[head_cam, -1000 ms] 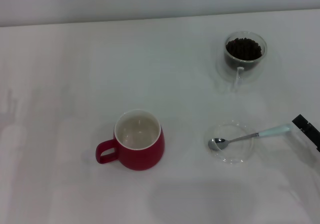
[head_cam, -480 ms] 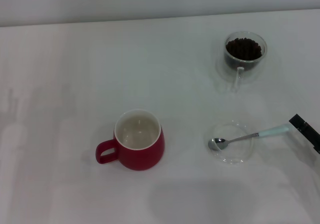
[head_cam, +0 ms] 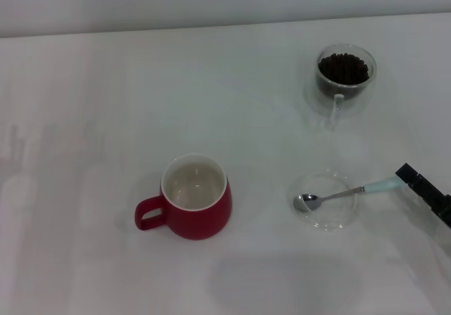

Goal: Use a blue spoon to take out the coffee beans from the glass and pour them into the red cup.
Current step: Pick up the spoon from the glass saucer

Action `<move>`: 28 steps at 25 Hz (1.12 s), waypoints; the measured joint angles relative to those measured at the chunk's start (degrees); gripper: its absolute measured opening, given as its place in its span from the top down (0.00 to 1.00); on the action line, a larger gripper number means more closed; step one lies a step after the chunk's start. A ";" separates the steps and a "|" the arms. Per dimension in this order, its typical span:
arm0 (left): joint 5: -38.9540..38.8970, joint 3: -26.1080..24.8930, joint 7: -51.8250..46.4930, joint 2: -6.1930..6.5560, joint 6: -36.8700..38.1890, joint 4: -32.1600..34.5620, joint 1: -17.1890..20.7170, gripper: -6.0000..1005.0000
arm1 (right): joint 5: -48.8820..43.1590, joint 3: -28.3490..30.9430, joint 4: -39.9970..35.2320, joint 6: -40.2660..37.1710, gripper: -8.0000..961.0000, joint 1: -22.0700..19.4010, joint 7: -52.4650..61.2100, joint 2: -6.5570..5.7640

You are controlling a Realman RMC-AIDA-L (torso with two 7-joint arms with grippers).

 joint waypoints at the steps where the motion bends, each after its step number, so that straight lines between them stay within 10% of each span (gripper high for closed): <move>1: 0.00 0.00 0.00 -0.03 -0.01 0.00 -0.04 0.34 | -0.07 0.00 -0.01 0.01 0.13 0.11 0.15 0.00; 28: -0.01 0.00 0.00 -0.07 -0.54 0.50 -0.21 0.34 | -1.04 -0.88 -0.49 2.41 0.59 1.77 3.66 -0.26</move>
